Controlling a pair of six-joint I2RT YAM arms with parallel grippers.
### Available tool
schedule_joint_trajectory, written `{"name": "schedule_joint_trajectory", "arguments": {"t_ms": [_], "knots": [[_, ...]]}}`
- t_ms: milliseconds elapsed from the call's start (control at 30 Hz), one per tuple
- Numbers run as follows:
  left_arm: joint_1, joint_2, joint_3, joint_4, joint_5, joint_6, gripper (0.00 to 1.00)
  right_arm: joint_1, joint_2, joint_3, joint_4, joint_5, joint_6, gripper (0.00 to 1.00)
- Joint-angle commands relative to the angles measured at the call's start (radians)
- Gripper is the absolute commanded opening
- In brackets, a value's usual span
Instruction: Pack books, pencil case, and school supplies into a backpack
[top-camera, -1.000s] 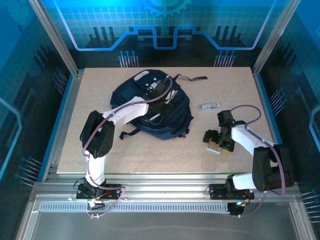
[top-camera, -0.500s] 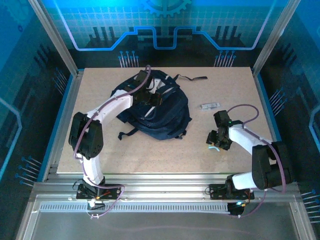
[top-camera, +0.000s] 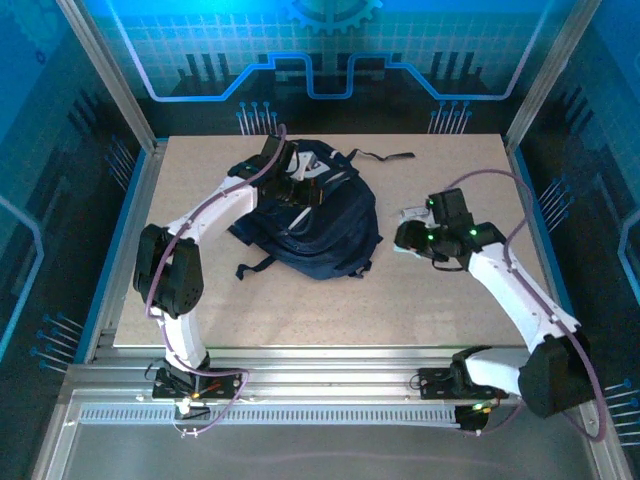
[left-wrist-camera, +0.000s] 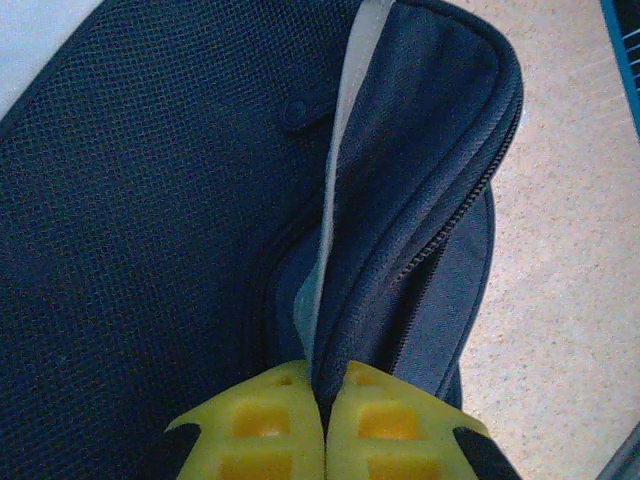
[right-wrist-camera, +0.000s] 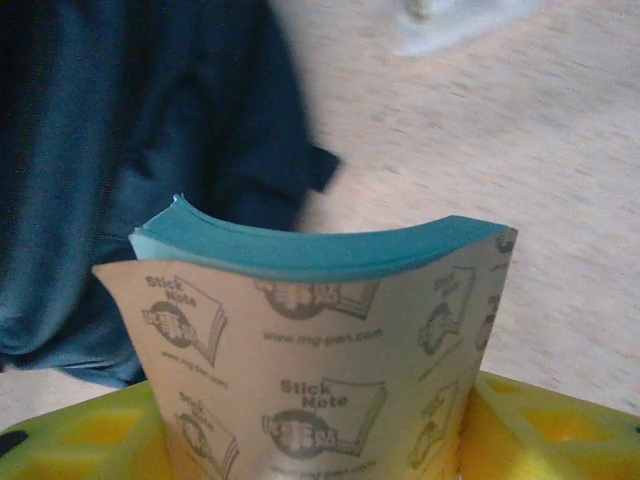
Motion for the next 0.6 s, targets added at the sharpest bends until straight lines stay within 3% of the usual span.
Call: {"name": "schedule_joint_trajectory", "arguments": {"t_ms": [0, 300, 467, 567], "knots": [[0.006, -0.045, 0.025, 0.085, 0.074, -0.049, 0.00, 0.074, 0.116, 0.098, 0.132, -0.055, 0.041, 0.64], [0.007, -0.052, 0.020, 0.093, 0.068, -0.067, 0.00, 0.193, 0.507, 0.471, 0.122, -0.024, 0.064, 0.65], [0.006, -0.076, 0.001, 0.122, 0.066, -0.101, 0.00, 0.211, 0.616, 0.553, 0.085, 0.021, 0.103, 0.65], [0.007, -0.088, -0.001, 0.144, 0.071, -0.124, 0.00, 0.228, 0.657, 0.592, 0.069, 0.028, 0.114, 0.72]]}}
